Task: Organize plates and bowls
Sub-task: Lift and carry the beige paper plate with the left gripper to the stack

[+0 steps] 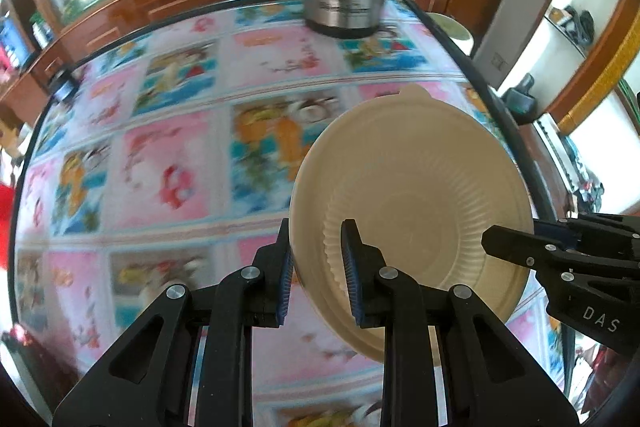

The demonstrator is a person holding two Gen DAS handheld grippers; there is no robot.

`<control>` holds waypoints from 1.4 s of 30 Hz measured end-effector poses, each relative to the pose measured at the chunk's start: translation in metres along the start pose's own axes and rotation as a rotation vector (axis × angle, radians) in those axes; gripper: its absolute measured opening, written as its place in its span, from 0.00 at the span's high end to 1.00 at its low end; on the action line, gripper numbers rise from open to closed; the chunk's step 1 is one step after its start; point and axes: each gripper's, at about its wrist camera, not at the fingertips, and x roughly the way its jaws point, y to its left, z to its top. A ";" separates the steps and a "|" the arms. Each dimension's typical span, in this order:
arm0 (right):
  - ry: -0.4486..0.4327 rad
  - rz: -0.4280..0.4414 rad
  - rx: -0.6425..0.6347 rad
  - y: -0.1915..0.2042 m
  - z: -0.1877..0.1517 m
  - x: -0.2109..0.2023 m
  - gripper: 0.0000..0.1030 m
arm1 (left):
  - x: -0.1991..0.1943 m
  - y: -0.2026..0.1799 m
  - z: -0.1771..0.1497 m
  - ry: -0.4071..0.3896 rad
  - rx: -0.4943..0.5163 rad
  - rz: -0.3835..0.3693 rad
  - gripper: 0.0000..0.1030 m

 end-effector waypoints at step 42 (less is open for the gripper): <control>0.116 0.163 -0.478 0.321 -0.006 0.064 0.78 | -0.121 0.285 -0.130 -0.023 -0.394 0.233 0.78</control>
